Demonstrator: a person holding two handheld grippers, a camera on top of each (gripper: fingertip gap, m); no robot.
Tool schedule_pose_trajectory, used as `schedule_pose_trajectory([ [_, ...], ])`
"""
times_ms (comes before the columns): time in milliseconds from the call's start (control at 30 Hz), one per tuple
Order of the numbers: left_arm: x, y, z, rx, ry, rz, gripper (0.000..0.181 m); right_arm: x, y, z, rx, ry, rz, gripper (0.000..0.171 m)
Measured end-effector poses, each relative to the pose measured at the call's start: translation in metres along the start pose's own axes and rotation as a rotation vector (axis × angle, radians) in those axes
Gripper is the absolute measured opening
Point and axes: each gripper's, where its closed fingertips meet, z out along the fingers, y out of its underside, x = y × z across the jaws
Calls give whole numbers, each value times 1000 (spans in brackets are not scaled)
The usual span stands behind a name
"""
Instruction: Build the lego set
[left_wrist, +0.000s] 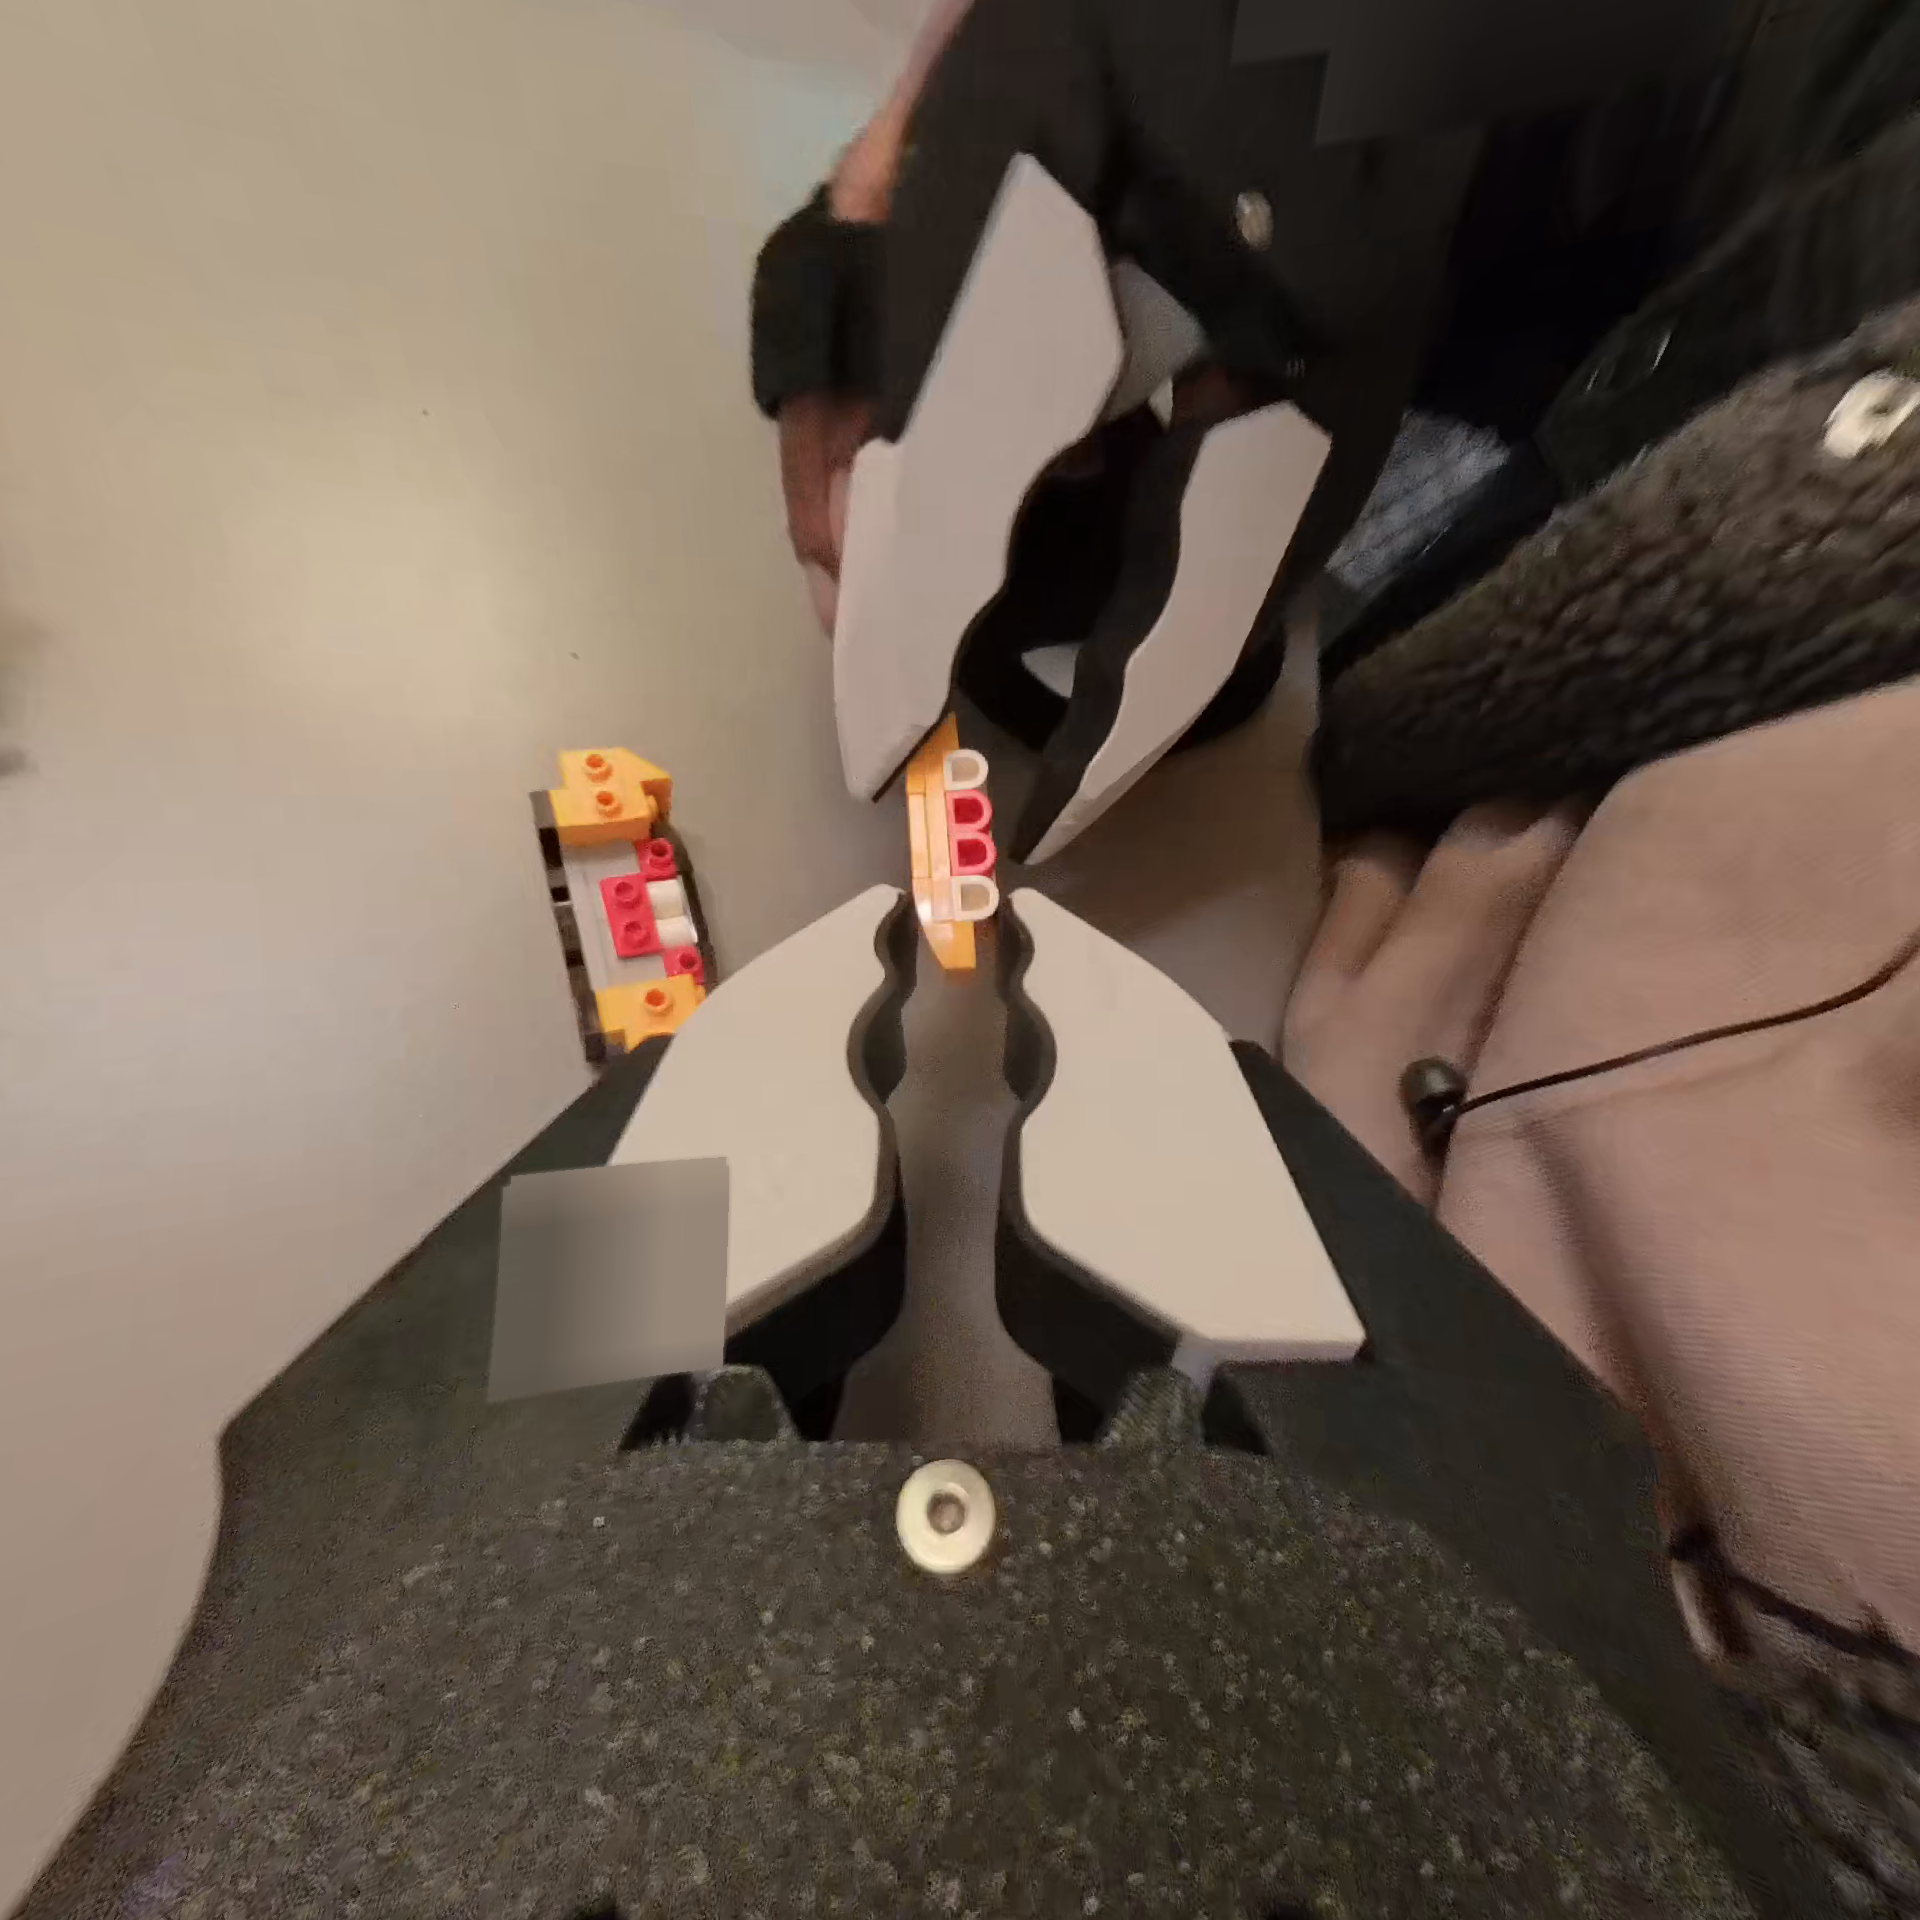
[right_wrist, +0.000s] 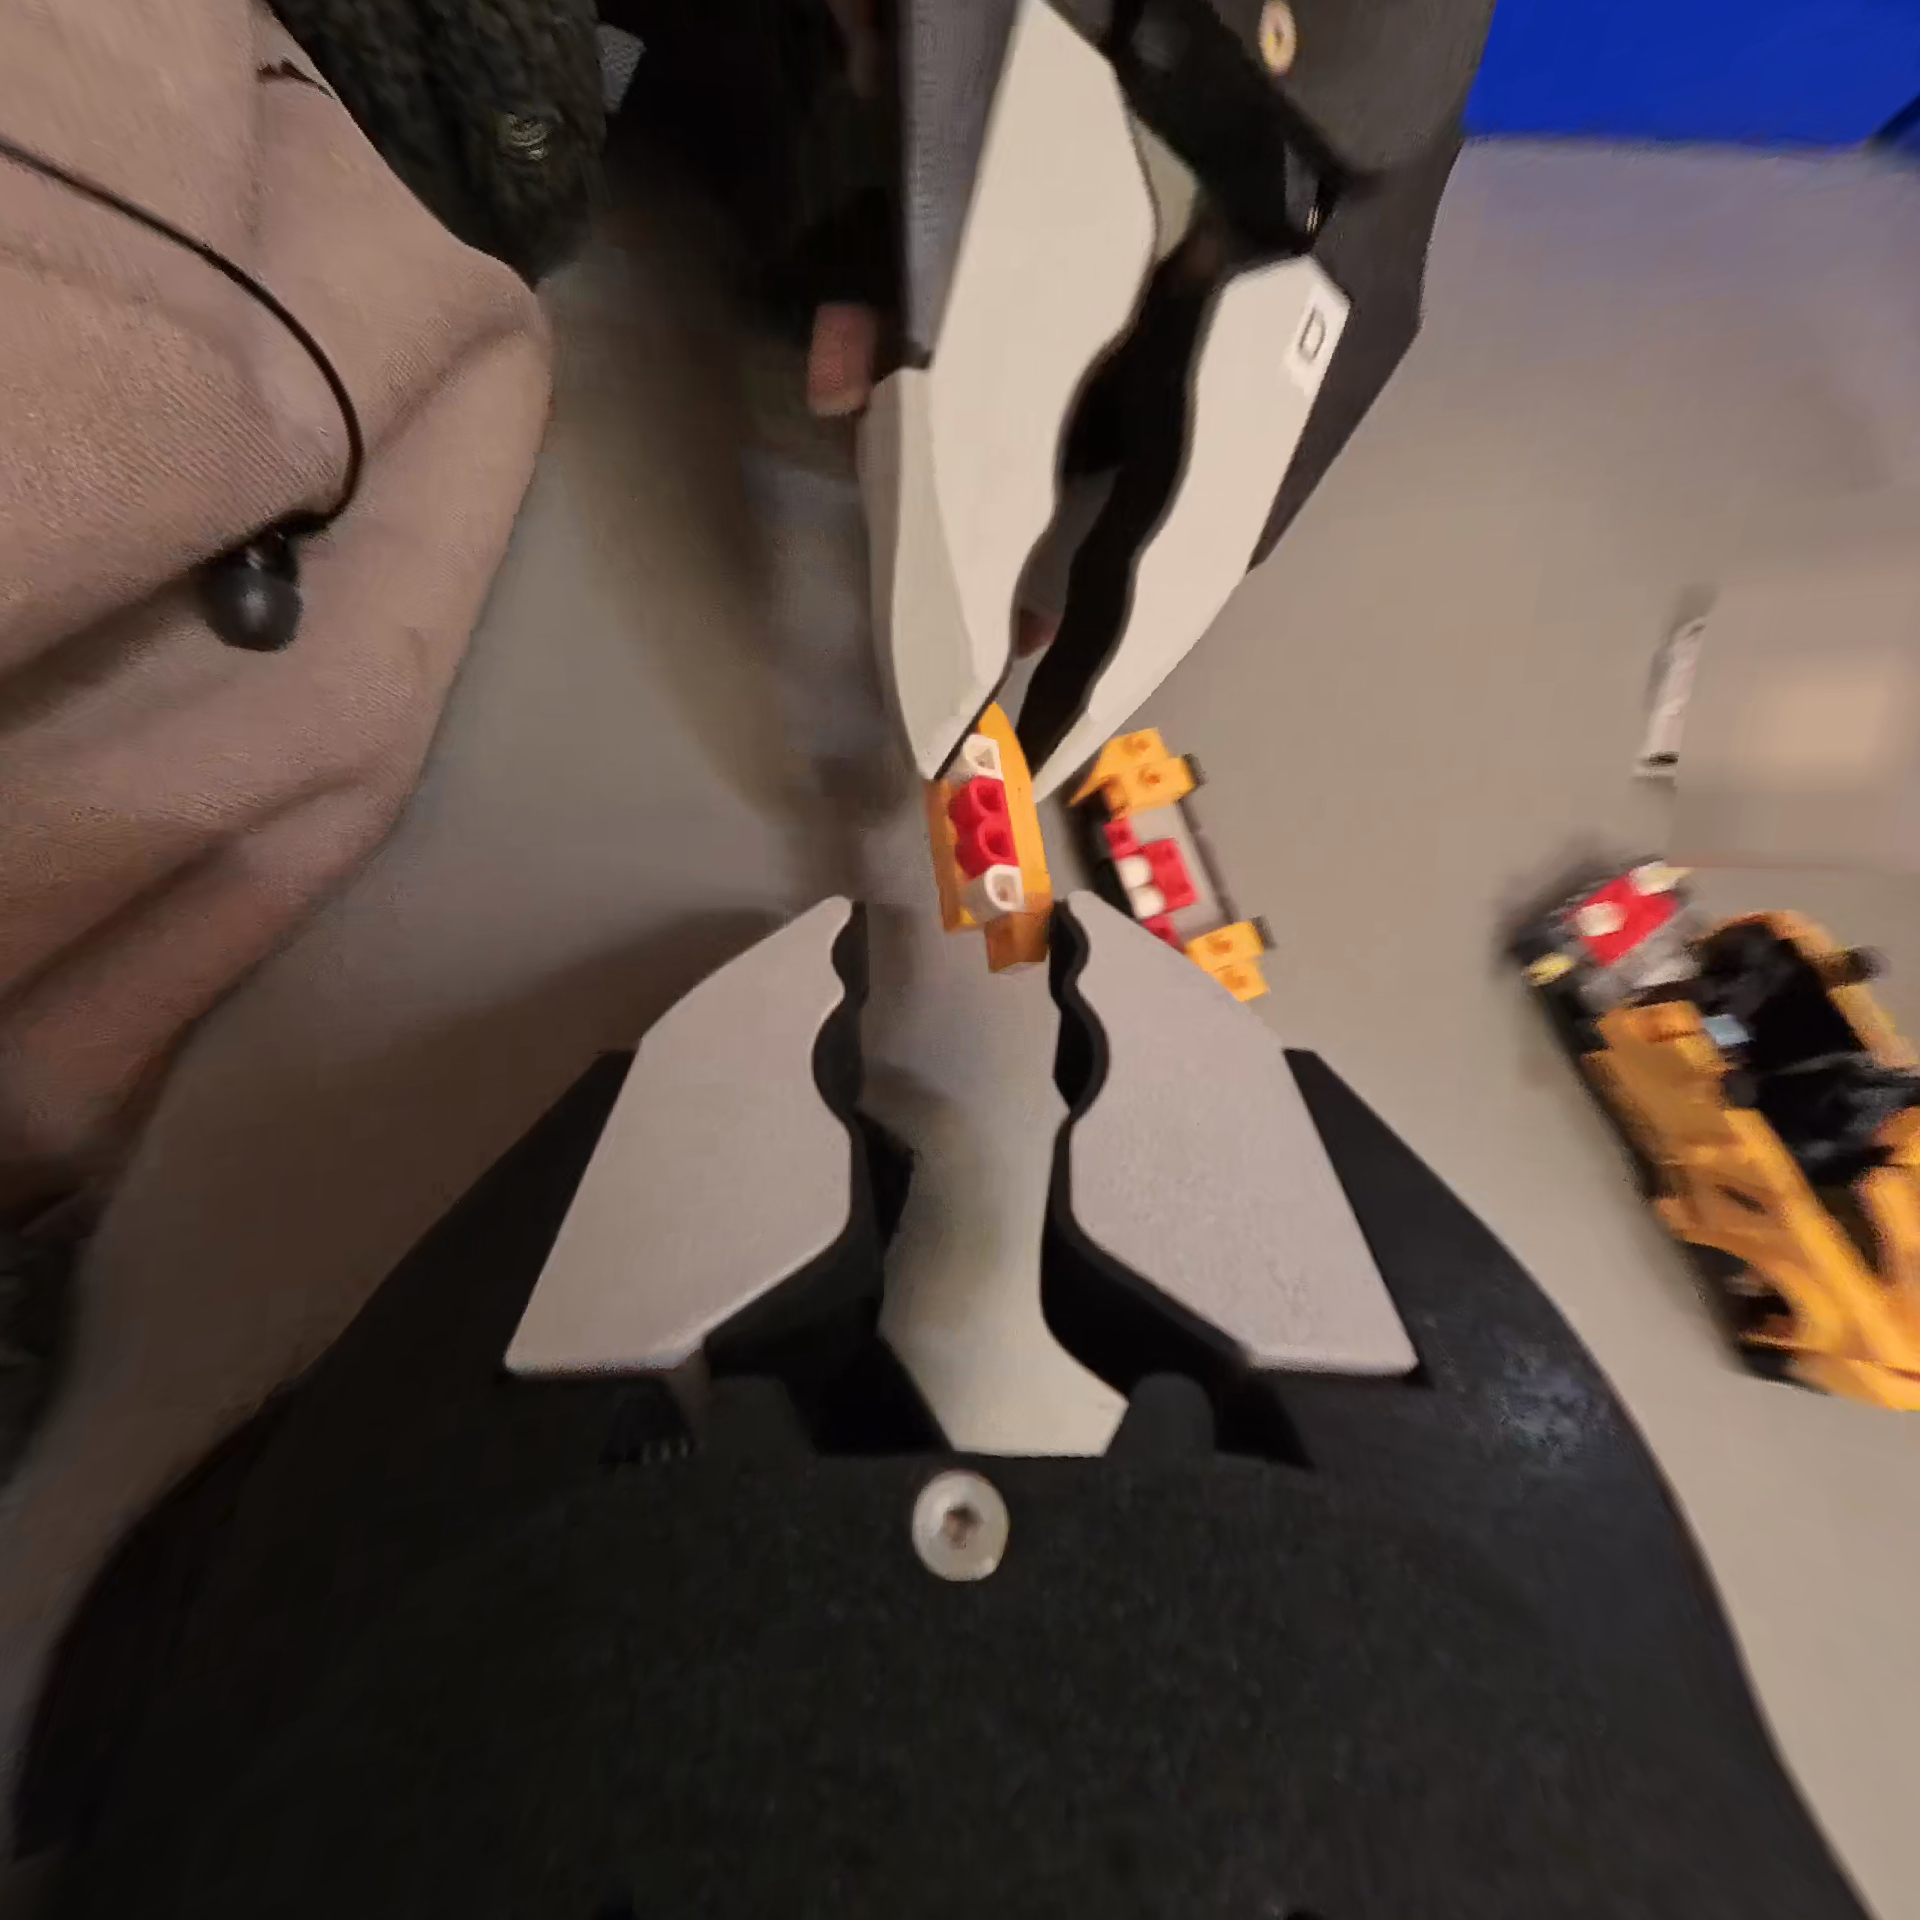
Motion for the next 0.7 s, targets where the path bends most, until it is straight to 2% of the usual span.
schedule_pose_trajectory([
  [167,3,-7,-4,42,167,-249,15,15,-10,-3,28,191,-236,33],
  [267,3,-11,-7,79,256,-378,15,17,-17,-3,50,227,-312,15],
  [333,3,-14,-11,104,272,-397,15,18,-17,-3,57,201,-263,14],
  [400,4,-16,-13,119,264,-345,18,19,-19,-4,87,129,-133,14],
  [467,4,-17,-16,127,213,-235,29,19,-18,-6,94,9,34,14],
  [600,-4,-13,-15,48,8,64,31,19,-17,-6,77,-222,283,13],
  [633,-4,-14,-14,32,-14,108,30,20,-16,-4,66,-250,305,13],
  [700,-8,-15,-12,14,-42,120,16,19,-19,-2,58,-316,321,13],
])
